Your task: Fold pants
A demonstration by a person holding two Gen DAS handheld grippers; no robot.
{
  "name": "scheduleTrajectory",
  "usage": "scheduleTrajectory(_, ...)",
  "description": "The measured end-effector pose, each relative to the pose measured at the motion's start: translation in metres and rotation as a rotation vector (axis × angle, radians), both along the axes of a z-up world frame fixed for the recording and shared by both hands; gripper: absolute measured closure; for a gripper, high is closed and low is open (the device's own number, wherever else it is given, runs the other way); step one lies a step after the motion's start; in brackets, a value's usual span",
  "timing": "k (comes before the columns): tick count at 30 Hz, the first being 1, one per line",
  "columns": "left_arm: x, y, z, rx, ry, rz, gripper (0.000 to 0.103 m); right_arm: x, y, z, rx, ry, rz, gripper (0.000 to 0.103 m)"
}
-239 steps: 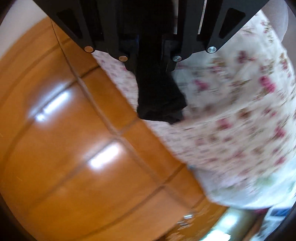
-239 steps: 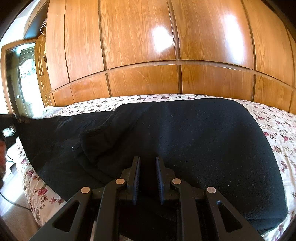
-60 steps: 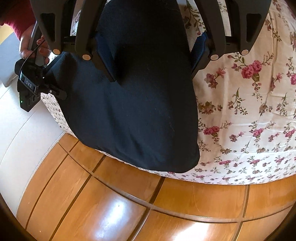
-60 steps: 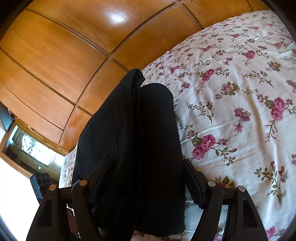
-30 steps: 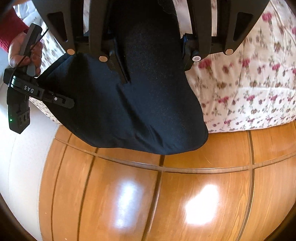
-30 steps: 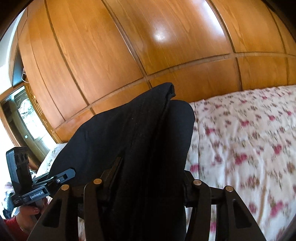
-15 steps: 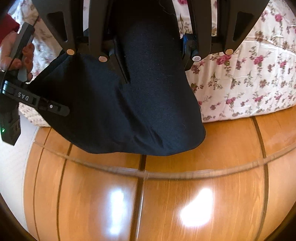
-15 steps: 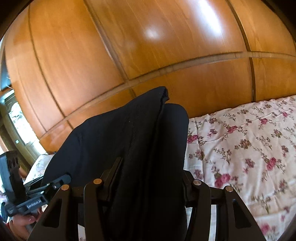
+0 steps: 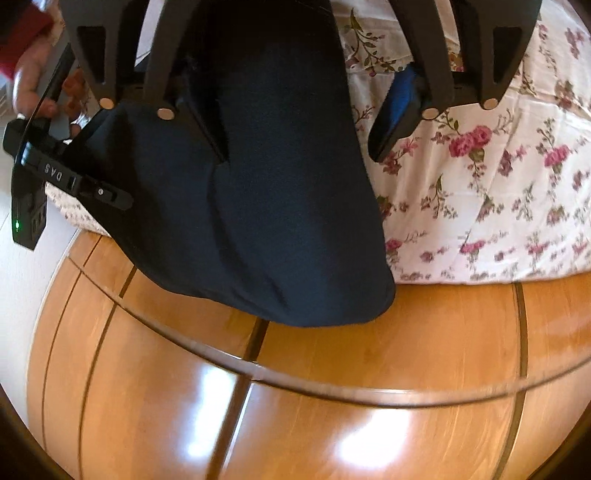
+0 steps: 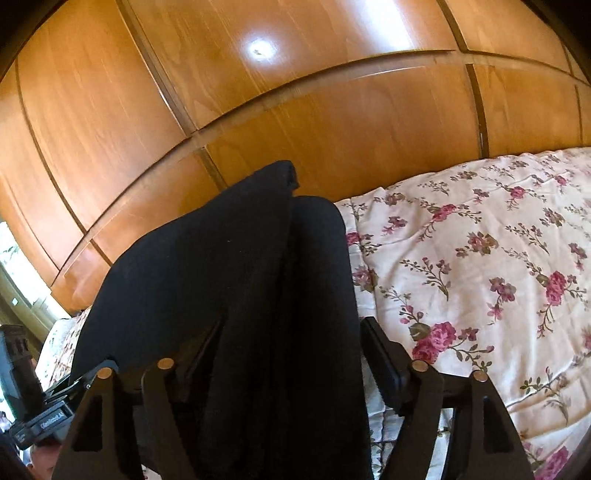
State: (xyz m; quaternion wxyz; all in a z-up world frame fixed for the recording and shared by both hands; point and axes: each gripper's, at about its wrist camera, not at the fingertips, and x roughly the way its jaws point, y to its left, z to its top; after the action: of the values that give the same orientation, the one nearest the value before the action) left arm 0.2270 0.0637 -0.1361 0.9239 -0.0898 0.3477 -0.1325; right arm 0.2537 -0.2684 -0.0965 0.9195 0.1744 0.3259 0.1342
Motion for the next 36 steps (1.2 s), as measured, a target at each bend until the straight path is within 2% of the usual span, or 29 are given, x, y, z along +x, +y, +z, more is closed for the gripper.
scheduleTrajectory(4, -0.011, -0.003, 0.003, 0.024, -0.006, 0.033, 0.020, -0.009, 0.005, 0.007, -0.050, -0.037, -0.023, 0.027)
scheduleTrajectory(9, -0.053, -0.021, 0.017, 0.182, -0.093, 0.108, 0.021, -0.046, 0.012, 0.022, -0.126, -0.133, -0.090, 0.022)
scheduleTrajectory(11, -0.071, -0.027, 0.018, 0.218, -0.110, 0.111, 0.021, -0.061, 0.012, 0.023, -0.139, -0.134, -0.112, 0.013)
scheduleTrajectory(18, -0.117, -0.044, 0.021, 0.247, -0.119, 0.103, 0.021, -0.106, 0.012, 0.025, -0.161, -0.117, -0.165, 0.013)
scheduleTrajectory(22, -0.140, -0.051, 0.031, 0.305, -0.214, 0.165, 0.021, -0.130, 0.021, 0.027, -0.197, -0.132, -0.160, 0.013)
scheduleTrajectory(25, -0.154, -0.051, 0.036, 0.292, -0.253, 0.165, 0.021, -0.147, 0.029, 0.032, -0.236, -0.170, -0.152, 0.011)
scheduleTrajectory(33, -0.189, -0.041, 0.044, 0.198, -0.195, 0.232, 0.021, -0.187, 0.047, 0.042, -0.307, -0.164, -0.129, 0.008)
scheduleTrajectory(36, -0.203, -0.046, 0.052, 0.239, -0.189, 0.248, 0.021, -0.201, 0.054, 0.046, -0.351, -0.147, -0.112, 0.007)
